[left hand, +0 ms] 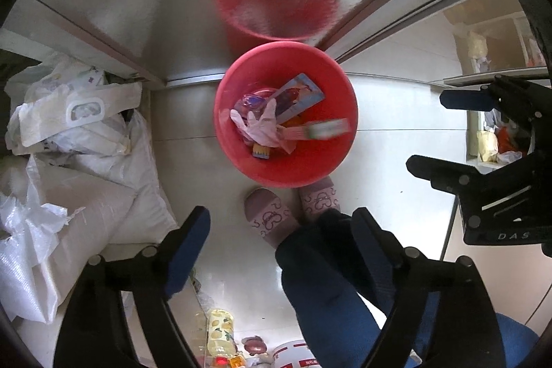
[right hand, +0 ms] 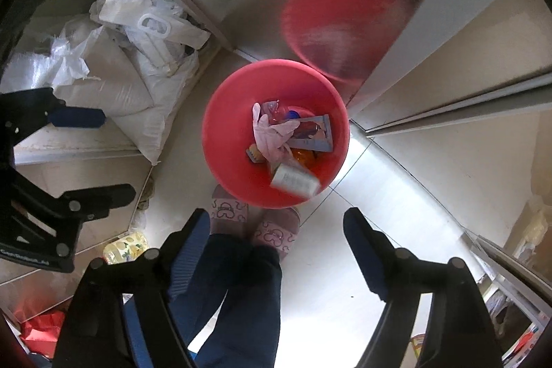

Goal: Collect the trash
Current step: 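Raise both tools back up toward the counter, then grasp the grey sponge with right tool, then grasp the blue wrapper with left tool while right tool holds the sponge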

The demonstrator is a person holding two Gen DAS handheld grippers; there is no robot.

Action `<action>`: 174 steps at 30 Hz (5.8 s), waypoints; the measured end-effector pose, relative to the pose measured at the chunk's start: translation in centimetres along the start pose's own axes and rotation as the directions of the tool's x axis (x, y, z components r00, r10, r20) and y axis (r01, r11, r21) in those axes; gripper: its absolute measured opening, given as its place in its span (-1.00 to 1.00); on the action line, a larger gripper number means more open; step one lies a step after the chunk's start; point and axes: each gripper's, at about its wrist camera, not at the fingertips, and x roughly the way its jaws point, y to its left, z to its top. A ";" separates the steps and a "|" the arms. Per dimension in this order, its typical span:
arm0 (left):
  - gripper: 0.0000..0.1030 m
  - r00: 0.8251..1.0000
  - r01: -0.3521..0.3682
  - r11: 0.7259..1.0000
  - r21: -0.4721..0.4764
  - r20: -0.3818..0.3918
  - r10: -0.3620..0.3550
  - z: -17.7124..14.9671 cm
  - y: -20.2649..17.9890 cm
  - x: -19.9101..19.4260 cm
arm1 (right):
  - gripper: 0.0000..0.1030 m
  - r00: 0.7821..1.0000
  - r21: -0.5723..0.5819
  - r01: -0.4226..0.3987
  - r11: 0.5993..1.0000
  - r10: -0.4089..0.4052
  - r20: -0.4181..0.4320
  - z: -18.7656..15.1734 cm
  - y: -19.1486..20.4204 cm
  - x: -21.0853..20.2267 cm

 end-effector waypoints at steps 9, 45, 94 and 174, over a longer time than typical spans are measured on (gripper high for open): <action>0.76 1.000 0.011 1.000 -0.019 0.030 -0.010 -1.4 0.1 -3.1 | 0.57 1.000 0.019 -0.006 1.000 0.006 0.003 -1.2 0.8 -2.5; 1.00 0.866 -0.107 0.978 -0.180 0.467 0.181 -10.2 -7.0 -41.6 | 0.74 0.935 0.011 0.006 1.000 -0.009 0.355 -5.9 6.7 -36.2; 0.99 0.845 -0.150 0.967 -0.205 0.482 0.233 9.5 13.9 -51.4 | 0.98 0.865 0.145 -0.028 0.989 -0.049 0.500 18.1 6.2 -43.9; 0.83 0.973 -0.062 0.930 0.363 0.229 -0.025 36.6 10.6 -42.7 | -0.27 0.934 0.378 -0.029 0.925 -0.110 0.341 27.4 -1.6 -40.3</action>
